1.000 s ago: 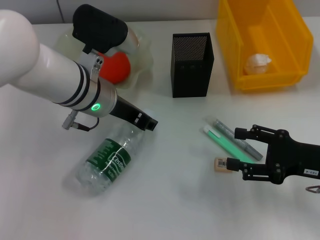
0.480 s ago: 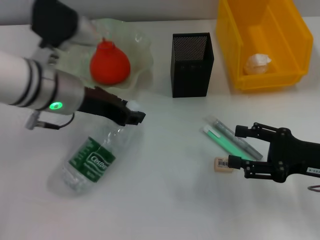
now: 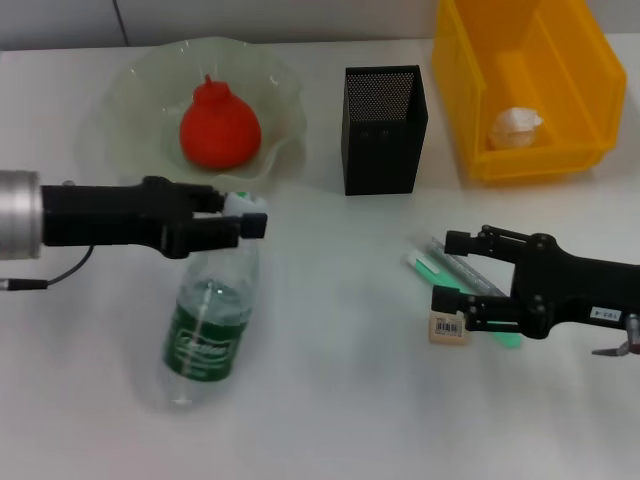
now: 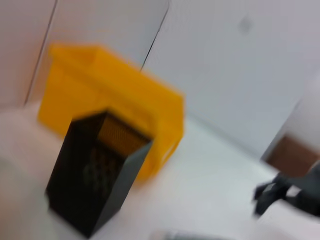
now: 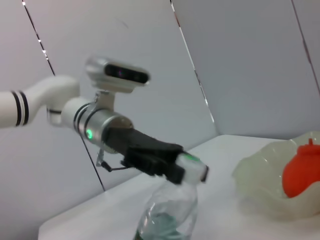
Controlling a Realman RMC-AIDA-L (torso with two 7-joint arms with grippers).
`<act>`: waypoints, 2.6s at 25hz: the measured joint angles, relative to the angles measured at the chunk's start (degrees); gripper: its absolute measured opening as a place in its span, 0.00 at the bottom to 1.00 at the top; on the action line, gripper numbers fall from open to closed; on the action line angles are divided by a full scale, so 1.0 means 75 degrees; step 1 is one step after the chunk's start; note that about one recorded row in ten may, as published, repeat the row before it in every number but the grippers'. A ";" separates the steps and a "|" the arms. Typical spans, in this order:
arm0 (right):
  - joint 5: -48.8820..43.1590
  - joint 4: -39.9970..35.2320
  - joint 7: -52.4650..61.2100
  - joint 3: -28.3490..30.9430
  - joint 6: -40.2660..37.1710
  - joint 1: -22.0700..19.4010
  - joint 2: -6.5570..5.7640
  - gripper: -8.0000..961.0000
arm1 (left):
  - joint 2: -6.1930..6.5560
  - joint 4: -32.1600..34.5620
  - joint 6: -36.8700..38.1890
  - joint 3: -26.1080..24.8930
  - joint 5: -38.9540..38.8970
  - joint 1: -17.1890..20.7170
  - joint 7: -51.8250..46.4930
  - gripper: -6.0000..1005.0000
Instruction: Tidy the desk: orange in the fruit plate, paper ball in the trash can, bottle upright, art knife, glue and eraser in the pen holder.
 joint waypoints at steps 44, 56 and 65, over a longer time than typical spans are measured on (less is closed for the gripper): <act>0.1340 0.0452 0.0452 0.0281 0.0446 0.0228 0.0361 0.88 | -0.0183 -0.6479 -0.0814 -0.1988 -0.6004 0.0739 0.9936 0.45; 0.1423 0.0053 0.0573 0.0280 0.0284 0.0141 0.0313 0.88 | -0.0051 -0.5326 0.1580 -0.2195 -0.5742 0.1687 0.8203 0.73; 0.0666 -0.4834 0.3787 0.0256 -0.0822 -0.0529 0.0265 0.88 | 0.0719 -0.2596 0.2173 -0.0441 -0.3028 0.1739 0.5288 0.81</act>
